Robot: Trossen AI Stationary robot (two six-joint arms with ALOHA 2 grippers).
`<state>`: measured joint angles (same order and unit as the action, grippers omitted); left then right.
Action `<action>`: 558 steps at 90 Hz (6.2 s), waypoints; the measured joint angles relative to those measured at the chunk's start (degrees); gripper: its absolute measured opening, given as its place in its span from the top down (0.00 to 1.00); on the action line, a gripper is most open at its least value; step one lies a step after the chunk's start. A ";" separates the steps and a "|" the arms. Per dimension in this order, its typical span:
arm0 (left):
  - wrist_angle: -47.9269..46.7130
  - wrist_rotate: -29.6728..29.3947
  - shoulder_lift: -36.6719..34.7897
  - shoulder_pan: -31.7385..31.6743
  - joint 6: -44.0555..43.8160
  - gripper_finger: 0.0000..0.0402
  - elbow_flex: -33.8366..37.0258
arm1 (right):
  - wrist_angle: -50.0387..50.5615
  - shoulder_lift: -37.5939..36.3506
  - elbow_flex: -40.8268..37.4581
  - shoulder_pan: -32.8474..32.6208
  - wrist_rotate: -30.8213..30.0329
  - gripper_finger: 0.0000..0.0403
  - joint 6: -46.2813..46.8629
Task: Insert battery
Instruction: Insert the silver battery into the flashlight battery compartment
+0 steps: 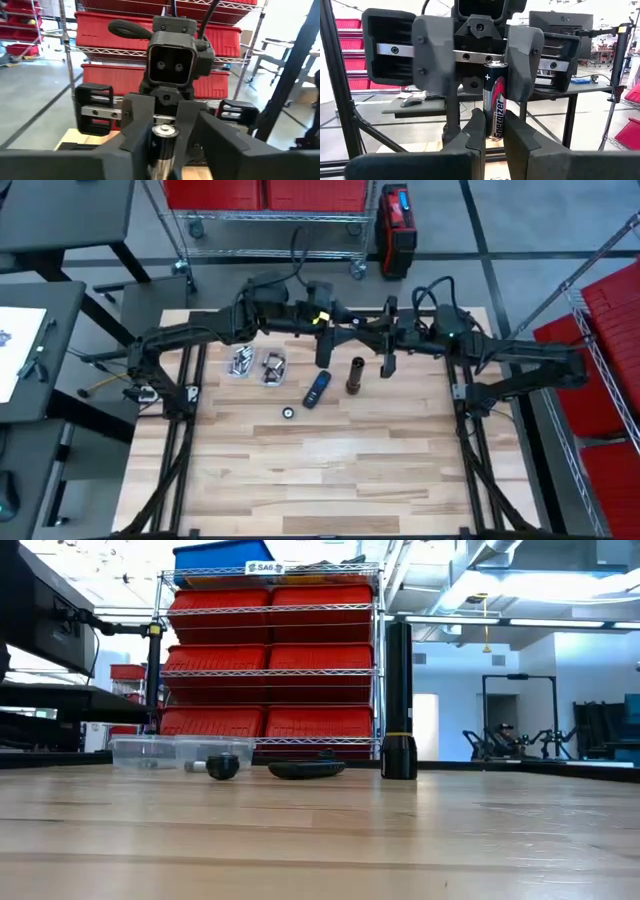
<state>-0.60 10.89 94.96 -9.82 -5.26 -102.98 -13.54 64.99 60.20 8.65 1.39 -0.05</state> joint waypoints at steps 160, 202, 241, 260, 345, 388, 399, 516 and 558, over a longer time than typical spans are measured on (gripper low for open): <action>19.76 -0.98 2.16 -3.80 -17.01 0.93 -6.95 | -37.97 14.87 12.22 -10.54 -31.98 0.53 -81.66; 19.95 -1.30 2.14 -3.78 -18.13 0.93 -7.00 | -37.46 14.97 13.20 -10.17 -31.56 0.74 -82.07; 19.37 -1.15 2.08 -3.82 -19.33 0.90 -6.99 | -35.57 14.59 13.91 -10.91 -35.33 0.92 -82.04; 19.65 -1.06 2.08 -3.87 -18.07 0.88 -6.99 | -28.23 13.67 16.77 -11.33 -38.19 0.92 -81.14; -26.51 -4.91 -4.79 -16.68 12.51 0.49 -6.56 | 25.02 -6.02 23.22 -10.18 -61.35 0.92 -33.12; -45.43 0.53 -4.83 -17.62 18.62 0.49 -3.50 | 62.95 -2.97 27.17 0.19 -19.74 0.92 4.18; -45.79 2.46 -4.81 -17.55 18.28 0.49 -0.19 | 64.78 -2.06 27.17 2.39 -12.85 0.92 8.87; -5.60 -10.53 -4.81 1.20 51.28 0.61 6.23 | 45.33 6.34 27.17 1.35 2.38 0.92 10.60; -5.97 -10.29 -4.79 1.51 52.44 0.93 6.25 | 44.19 6.58 27.17 1.35 2.38 0.92 12.11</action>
<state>-6.57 0.60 90.17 -8.32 47.18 -96.73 30.65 71.57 87.37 10.00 3.77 12.05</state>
